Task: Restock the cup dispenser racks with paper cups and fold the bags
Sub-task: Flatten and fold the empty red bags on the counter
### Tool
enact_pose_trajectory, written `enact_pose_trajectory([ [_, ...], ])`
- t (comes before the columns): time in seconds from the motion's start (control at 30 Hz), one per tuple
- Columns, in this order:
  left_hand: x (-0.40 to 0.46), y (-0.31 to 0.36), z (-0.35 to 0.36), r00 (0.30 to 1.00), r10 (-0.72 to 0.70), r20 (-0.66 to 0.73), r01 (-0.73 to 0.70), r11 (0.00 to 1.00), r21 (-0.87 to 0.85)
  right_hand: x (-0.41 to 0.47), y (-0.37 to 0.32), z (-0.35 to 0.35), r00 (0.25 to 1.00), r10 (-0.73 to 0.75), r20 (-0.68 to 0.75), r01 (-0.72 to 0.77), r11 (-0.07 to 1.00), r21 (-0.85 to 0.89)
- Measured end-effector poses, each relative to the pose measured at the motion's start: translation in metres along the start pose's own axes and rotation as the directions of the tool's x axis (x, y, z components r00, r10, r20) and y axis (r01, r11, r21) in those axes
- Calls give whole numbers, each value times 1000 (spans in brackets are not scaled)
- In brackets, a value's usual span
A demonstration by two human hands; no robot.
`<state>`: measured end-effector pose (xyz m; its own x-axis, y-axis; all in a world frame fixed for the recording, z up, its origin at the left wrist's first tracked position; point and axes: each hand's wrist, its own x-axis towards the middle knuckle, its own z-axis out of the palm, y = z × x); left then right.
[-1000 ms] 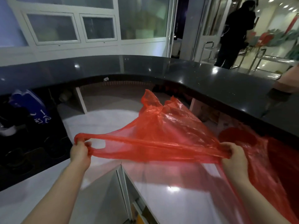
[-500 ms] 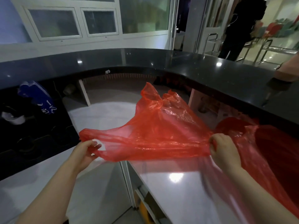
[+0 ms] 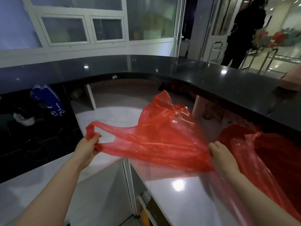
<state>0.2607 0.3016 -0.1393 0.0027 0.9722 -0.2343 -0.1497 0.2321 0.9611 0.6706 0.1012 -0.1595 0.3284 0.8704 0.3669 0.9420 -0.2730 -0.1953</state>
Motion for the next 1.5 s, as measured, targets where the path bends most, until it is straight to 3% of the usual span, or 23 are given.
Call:
enact_pose_trajectory([
  [0.1,17,8,-1,948,162,-273,-121,980,160,5,1,-1,993,16,-115,-18,1000,-16],
  [0.17,21,16,7,938,163,-305,-132,984,122,8,2,-1,984,10,-180,-15,1000,-24],
  [0.27,22,28,23,960,76,-268,-72,997,23,10,6,3,976,103,-193,-86,992,94],
  [0.43,16,31,18,980,-78,-183,57,991,-120,-2,9,23,950,267,159,-294,939,181],
  [0.5,13,29,12,984,-126,-130,98,974,-204,-6,6,29,932,291,214,-337,914,225],
  [0.67,12,21,0,981,-190,33,190,926,-326,-5,-6,33,934,339,107,-352,925,139],
  [0.77,16,16,-3,979,-188,-80,125,860,-495,-1,-16,27,918,395,35,-396,910,125],
  [0.83,19,13,-7,975,-183,-129,93,854,-512,3,-18,22,908,417,37,-414,885,212],
  [0.93,23,1,-18,976,-183,-119,114,892,-438,13,-11,13,801,591,89,-558,685,468],
  [1.0,21,-7,-28,983,-165,-75,132,934,-331,12,-7,11,778,621,98,-557,609,565],
  [1.1,18,-15,-34,990,-139,-28,135,983,-123,1,-7,12,841,539,34,-482,720,500],
  [1.27,12,-22,-26,993,-52,-104,63,993,100,-17,-8,20,963,252,100,-263,958,119],
  [1.33,8,-19,-24,982,104,-159,-75,981,180,-17,-16,15,983,70,171,-81,995,58],
  [1.43,2,-10,-24,932,323,-162,-270,921,281,-8,-36,12,935,-227,272,220,974,57],
  [1.5,-2,-3,-21,898,417,-143,-351,872,341,3,-51,13,928,-278,249,256,960,116],
])
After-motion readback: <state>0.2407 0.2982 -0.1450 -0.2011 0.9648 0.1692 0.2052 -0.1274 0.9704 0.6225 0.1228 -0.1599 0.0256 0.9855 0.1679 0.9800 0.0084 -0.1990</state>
